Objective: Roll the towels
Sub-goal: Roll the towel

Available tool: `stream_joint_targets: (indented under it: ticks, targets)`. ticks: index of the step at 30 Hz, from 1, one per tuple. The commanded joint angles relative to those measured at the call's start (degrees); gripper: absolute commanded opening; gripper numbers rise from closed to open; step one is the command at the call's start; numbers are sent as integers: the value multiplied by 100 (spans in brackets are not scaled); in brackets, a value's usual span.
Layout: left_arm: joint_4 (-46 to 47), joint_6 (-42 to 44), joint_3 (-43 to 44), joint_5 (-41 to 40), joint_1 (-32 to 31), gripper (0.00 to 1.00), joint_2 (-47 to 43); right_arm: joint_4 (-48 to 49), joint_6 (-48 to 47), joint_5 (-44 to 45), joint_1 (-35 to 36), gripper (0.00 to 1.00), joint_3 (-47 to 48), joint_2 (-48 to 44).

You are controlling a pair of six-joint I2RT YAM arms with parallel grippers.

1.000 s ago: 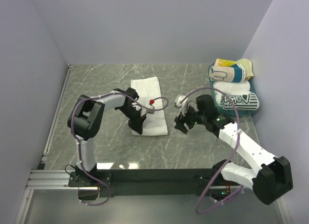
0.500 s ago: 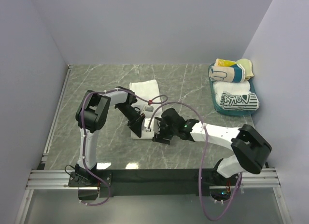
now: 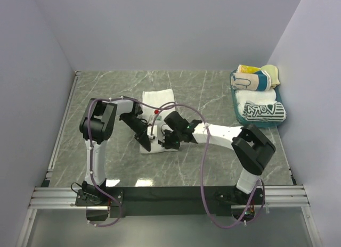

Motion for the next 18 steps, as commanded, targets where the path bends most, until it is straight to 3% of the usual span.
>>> stream_joint_targets:
  ticks: [1, 7, 12, 15, 16, 18]
  targets:
    - [858, -226, -282, -689, 413, 23, 41, -835, 287, -913, -227, 0, 707, 355]
    - [1175, -455, -774, -803, 985, 25, -205, -1408, 464, -1371, -403, 0, 1525, 1111]
    - [1263, -640, -1011, -724, 1381, 25, -319, -1242, 613, -1354, -403, 0, 1903, 1550]
    - [1281, -719, -1064, -654, 1671, 32, -460, -1233, 780, -1424, -394, 0, 2043, 1761]
    - [1255, -728, -1064, -601, 1820, 42, -530, -1250, 850, -1511, -403, 0, 2061, 1788]
    - [1124, -693, -977, -417, 1918, 45, -592, -1250, 904, -1582, -403, 0, 2018, 1850]
